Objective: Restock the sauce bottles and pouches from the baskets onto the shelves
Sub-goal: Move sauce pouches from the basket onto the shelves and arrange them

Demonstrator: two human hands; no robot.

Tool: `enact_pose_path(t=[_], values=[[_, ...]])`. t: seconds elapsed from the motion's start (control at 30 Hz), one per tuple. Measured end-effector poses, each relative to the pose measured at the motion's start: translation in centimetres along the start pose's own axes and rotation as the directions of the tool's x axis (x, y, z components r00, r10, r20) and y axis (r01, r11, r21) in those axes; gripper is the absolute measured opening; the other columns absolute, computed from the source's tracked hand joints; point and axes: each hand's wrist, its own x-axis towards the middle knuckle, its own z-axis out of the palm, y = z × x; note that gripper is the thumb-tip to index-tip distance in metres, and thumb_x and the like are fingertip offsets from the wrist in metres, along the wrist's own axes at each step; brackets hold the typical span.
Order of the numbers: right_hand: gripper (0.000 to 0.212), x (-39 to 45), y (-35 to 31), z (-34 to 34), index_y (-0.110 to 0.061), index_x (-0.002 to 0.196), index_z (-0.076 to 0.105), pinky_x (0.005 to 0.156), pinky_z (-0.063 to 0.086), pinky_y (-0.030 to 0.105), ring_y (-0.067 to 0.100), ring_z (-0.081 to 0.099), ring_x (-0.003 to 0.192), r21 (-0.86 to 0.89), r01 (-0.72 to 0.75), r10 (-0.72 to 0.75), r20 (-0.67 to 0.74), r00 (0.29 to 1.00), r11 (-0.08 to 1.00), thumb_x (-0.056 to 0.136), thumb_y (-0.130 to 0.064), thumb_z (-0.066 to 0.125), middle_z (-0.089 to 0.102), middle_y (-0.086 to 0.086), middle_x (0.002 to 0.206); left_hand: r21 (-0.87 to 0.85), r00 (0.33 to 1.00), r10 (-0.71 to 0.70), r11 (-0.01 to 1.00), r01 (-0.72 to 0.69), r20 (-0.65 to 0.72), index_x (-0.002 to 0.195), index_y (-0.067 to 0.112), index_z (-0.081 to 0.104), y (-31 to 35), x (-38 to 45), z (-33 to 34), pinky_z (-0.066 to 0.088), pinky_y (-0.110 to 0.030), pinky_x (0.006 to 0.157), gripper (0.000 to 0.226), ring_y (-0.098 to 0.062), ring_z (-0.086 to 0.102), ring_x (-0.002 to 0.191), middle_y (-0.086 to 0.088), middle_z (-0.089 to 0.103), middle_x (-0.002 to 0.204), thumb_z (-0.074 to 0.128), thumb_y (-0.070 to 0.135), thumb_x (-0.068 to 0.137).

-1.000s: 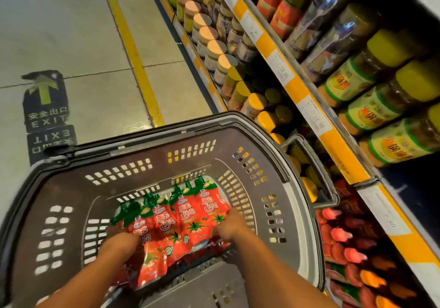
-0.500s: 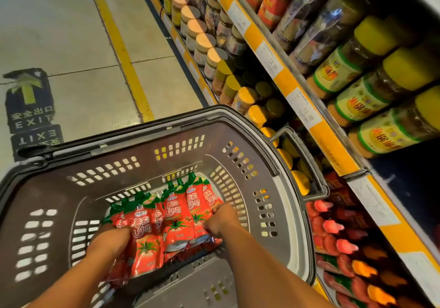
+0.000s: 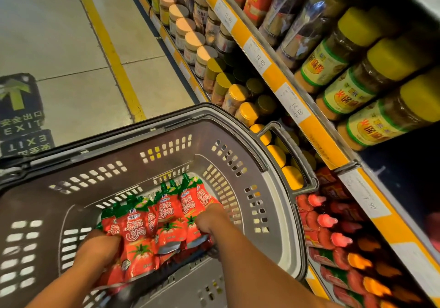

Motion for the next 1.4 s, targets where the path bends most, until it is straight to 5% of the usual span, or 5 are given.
enact_pose_path(t=[0.23, 0.5, 0.77, 1.23, 1.4], values=[[0.031, -1.6, -0.8, -1.1, -0.004, 0.123, 0.065, 0.075, 0.042, 0.026, 0.03, 0.065, 0.116, 0.214, -0.006, 0.025, -0.087, 0.996, 0.977, 0.098, -0.019, 0.055, 0.067, 0.014, 0.128, 0.145, 0.997, 0.042, 0.988, -0.052, 0.069, 0.077, 0.003, 0.072, 0.5, -0.8, -2.1, 0.053, -0.034, 0.071, 0.022, -0.032, 0.069, 0.08, -0.018, 0.073, 0.085, 0.07, 0.024, 0.084], [0.038, -3.9, -1.5, -2.0, -0.001, 0.115, 0.062, 0.081, 0.053, 0.033, 0.023, 0.064, 0.098, 0.325, 0.07, -0.039, -0.101, 0.994, 0.943, 0.096, -0.033, 0.069, 0.07, 0.016, 0.117, 0.247, 0.992, 0.13, 0.961, -0.124, -0.008, 0.112, 0.009, 0.071, 1.2, -3.4, -4.8, 0.053, -0.036, 0.089, 0.043, -0.033, 0.067, 0.11, -0.017, 0.069, 0.126, 0.056, 0.046, 0.093], [0.035, -7.8, -1.3, -3.5, 0.0, 0.081, 0.061, 0.066, 0.055, 0.034, 0.026, 0.067, 0.074, 0.284, 0.055, -0.043, -0.049, 0.998, 0.957, 0.08, -0.025, 0.085, 0.072, 0.013, 0.09, 0.304, 0.974, 0.213, 0.936, -0.179, -0.081, 0.099, 0.013, 0.07, 1.4, -6.4, -7.8, 0.055, -0.038, 0.083, 0.04, -0.036, 0.068, 0.094, -0.017, 0.073, 0.107, 0.056, 0.047, 0.084], [0.034, -15.9, 0.2, -7.0, 0.006, 0.109, 0.068, 0.074, 0.064, 0.052, 0.028, 0.073, 0.081, 0.265, 0.179, -0.134, -0.177, 0.975, 0.947, 0.079, -0.008, 0.076, 0.073, 0.016, 0.094, 0.068, 0.865, 0.446, 0.894, -0.443, -0.232, 0.071, 0.013, 0.062, -0.1, -11.5, -11.6, 0.052, -0.043, 0.075, 0.047, -0.038, 0.067, 0.082, -0.02, 0.07, 0.082, 0.057, 0.06, 0.077], [0.03, -19.4, 0.2, -8.5, 0.007, 0.102, 0.072, 0.041, 0.049, 0.029, 0.015, 0.066, 0.048, 0.244, 0.208, -0.164, -0.188, 0.968, 0.947, 0.077, -0.009, 0.079, 0.068, 0.013, 0.079, -0.116, 0.857, 0.423, 0.874, -0.471, -0.294, 0.063, 0.009, 0.067, -0.6, -12.7, -13.1, 0.052, -0.044, 0.066, 0.035, -0.03, 0.065, 0.064, -0.01, 0.066, 0.058, 0.073, 0.044, 0.063]])
